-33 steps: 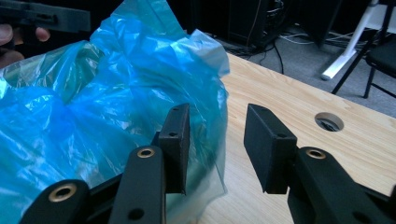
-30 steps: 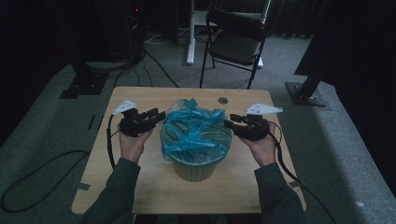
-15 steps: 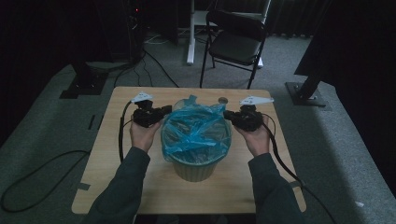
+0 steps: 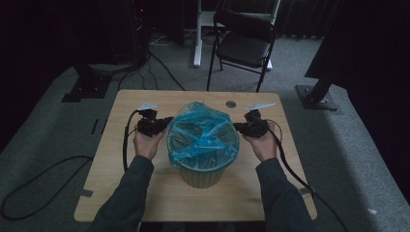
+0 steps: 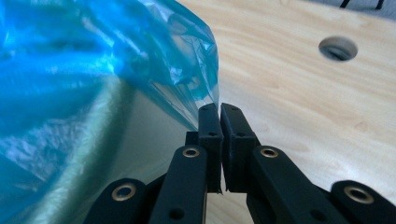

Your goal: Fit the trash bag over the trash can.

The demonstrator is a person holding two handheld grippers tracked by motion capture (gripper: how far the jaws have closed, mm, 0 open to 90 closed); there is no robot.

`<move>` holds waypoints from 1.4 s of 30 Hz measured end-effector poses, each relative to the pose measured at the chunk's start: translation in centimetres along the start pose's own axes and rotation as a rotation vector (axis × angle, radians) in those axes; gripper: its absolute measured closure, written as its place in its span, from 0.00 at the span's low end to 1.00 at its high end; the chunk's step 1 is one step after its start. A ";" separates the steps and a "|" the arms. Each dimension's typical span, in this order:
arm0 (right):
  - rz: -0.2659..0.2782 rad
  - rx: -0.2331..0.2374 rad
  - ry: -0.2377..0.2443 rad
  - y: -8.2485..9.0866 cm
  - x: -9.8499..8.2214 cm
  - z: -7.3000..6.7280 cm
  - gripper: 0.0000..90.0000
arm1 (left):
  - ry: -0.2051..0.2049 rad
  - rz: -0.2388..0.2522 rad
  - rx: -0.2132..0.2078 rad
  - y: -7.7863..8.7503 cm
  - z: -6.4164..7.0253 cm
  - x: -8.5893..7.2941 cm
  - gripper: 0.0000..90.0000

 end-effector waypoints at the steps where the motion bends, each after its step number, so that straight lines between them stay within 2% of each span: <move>1: -0.005 -0.003 0.000 0.0 -0.1 0.1 0.98 | 0.002 -0.007 0.002 0.0 -0.1 -0.3 1.00; 4: -0.024 -0.002 -0.008 -0.1 -0.5 0.3 0.98 | 0.004 -0.023 0.012 -0.1 -0.3 -0.8 1.00; 5: -0.039 -0.003 -0.009 -0.1 -0.7 0.4 0.98 | 0.018 -0.020 0.018 0.1 -0.6 -1.2 1.00; 7: -0.048 -0.013 0.002 0.1 -1.1 0.3 0.91 | 0.020 -0.008 0.025 0.7 -0.9 -1.4 1.00; 10: 0.008 -0.010 0.023 1.1 -1.4 0.3 0.72 | 0.004 0.022 0.037 2.1 -1.1 -1.2 0.89; 11: 0.008 -0.010 0.023 1.1 -1.4 0.3 0.72 | 0.004 0.022 0.037 2.1 -1.1 -1.2 0.85; 12: 0.029 -0.015 0.030 1.5 -1.6 0.3 0.68 | -0.014 0.041 0.056 3.2 -1.1 -0.8 0.85; 13: 0.069 -0.015 0.044 2.5 -2.0 0.2 0.64 | -0.021 0.051 0.061 3.6 -1.1 -0.6 0.78; 17: 0.121 -0.008 0.057 4.3 -2.6 0.0 0.61 | -0.064 0.111 0.060 5.8 -0.4 0.6 0.69; 19: 0.122 -0.006 0.073 4.9 -2.9 -0.2 0.61 | -0.102 0.136 0.040 6.7 0.5 1.6 0.66; 20: 0.122 -0.005 0.080 5.0 -3.1 -0.4 0.60 | -0.102 0.136 0.040 6.7 0.5 1.6 0.65; 21: 0.122 -0.002 0.085 5.2 -3.3 -0.5 0.60 | -0.131 0.143 0.011 7.2 1.3 2.3 0.64; 24: 0.125 0.002 0.088 5.4 -3.7 -0.6 0.60 | -0.175 0.147 -0.021 7.4 2.7 3.3 0.62; 26: 0.126 0.002 0.091 5.3 -3.8 -0.6 0.60 | -0.183 0.150 -0.029 7.4 3.0 3.5 0.62; 27: 0.126 0.003 0.093 5.3 -3.9 -0.7 0.60 | -0.206 0.150 -0.040 7.4 3.7 4.0 0.62; 29: 0.121 0.006 0.095 5.2 -4.1 -0.7 0.60 | -0.222 0.150 -0.058 7.3 4.2 4.3 0.62; 32: 0.121 0.007 0.098 5.1 -4.2 -0.8 0.60 | -0.239 0.149 -0.082 7.1 4.7 4.6 0.63; 33: 0.121 0.010 0.100 5.2 -4.3 -0.8 0.60 | -0.270 0.131 -0.121 6.9 5.4 4.8 0.63; 34: 0.123 0.015 0.105 5.2 -4.4 -0.8 0.60 | -0.287 0.121 -0.139 6.7 5.7 4.9 0.64; 35: 0.123 0.015 0.105 5.2 -4.4 -0.8 0.60 | -0.287 0.121 -0.139 6.7 5.7 4.9 0.64; 36: 0.124 0.016 0.107 5.2 -4.4 -0.8 0.60 | -0.330 0.095 -0.163 6.4 6.6 5.1 0.64; 37: 0.125 0.020 0.109 5.3 -4.5 -0.9 0.59 | -0.347 0.083 -0.178 6.3 7.0 5.2 0.65; 40: 0.125 0.024 0.112 5.3 -4.6 -0.9 0.59 | -0.412 0.035 -0.200 5.8 8.3 5.6 0.65; 41: 0.125 0.024 0.112 5.3 -4.6 -0.9 0.59 | -0.412 0.035 -0.200 5.8 8.3 5.6 0.65; 42: 0.124 0.024 0.113 5.3 -4.6 -0.9 0.59 | -0.458 0.001 -0.203 5.5 9.0 5.9 0.65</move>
Point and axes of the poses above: each handheld gripper's, and its own axes: y roughly backward along the jaws, x roughly out of its top, z roughly to its right, the point moved 3 cm from there along -y, roughly forward along the jaws, and after that the axes turned 11 degrees about -y, right-handed, at the moved point
